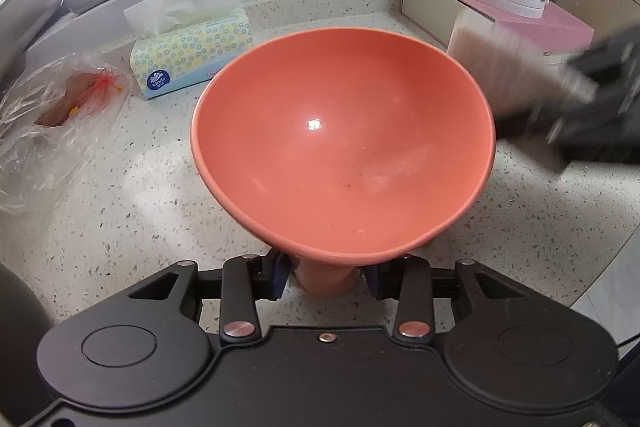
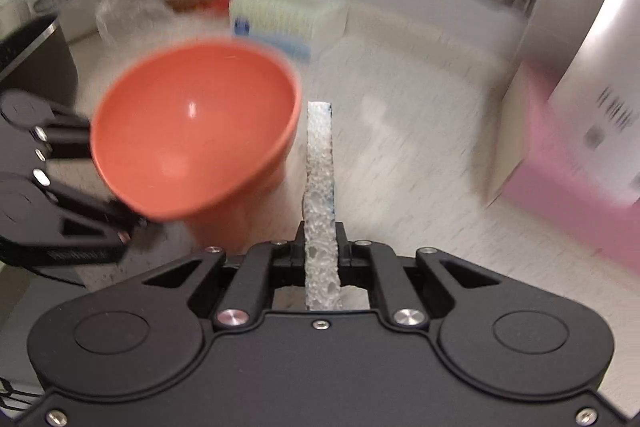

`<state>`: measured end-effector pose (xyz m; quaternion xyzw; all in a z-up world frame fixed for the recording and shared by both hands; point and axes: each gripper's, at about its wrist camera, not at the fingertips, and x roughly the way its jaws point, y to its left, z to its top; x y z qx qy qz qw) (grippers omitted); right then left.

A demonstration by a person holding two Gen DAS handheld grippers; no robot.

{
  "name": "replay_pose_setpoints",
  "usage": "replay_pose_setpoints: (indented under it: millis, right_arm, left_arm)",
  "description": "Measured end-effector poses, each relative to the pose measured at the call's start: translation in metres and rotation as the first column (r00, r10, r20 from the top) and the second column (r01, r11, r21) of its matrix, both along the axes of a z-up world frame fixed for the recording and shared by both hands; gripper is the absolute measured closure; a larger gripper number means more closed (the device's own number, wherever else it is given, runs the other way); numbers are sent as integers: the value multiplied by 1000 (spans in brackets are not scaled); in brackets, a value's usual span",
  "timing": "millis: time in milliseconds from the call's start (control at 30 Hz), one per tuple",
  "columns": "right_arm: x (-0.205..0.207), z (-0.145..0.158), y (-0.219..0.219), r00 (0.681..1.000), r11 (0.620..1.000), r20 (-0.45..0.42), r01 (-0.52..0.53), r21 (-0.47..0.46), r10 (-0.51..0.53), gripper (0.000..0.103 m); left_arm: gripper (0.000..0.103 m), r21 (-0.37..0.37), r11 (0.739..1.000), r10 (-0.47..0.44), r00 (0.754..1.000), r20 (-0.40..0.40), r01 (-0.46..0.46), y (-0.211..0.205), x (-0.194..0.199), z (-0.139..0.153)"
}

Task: Clean bowl
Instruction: 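Set the orange bowl upright with the left gripper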

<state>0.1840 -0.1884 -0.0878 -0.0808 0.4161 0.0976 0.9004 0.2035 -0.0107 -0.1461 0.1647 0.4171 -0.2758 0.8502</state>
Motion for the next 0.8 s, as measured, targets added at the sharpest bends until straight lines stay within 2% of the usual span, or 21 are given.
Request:
replay_pose_setpoints:
  millis: [133,233,300,500,600,800]
  right_arm:
    - [2,48,6,996,997,54,-72,38,70,93]
    - [11,59,27,987,986,43,-158,61,155,93]
    - [21,53,38,983,981,22,-182,62,181,93]
    - [68,23,65,963,967,-140,-210,147,230,93]
    - [79,7,76,954,972,-195,-214,93,229,92]
    - [70,15,62,956,969,-190,-200,145,225,90]
  left_arm:
    - [66,8,1000,0,1000,12,0,-1,-2,0]
    - [65,2,1000,3,1000,17,-3,-1,-3,0]
    - [65,0,1000,3,1000,18,-3,0,-3,0]
    - [65,-5,1000,4,1000,20,-4,0,-4,0]
    - [65,-8,1000,4,1000,18,-4,0,-4,0]
    - [66,-14,1000,6,1000,13,-6,1,-3,1]
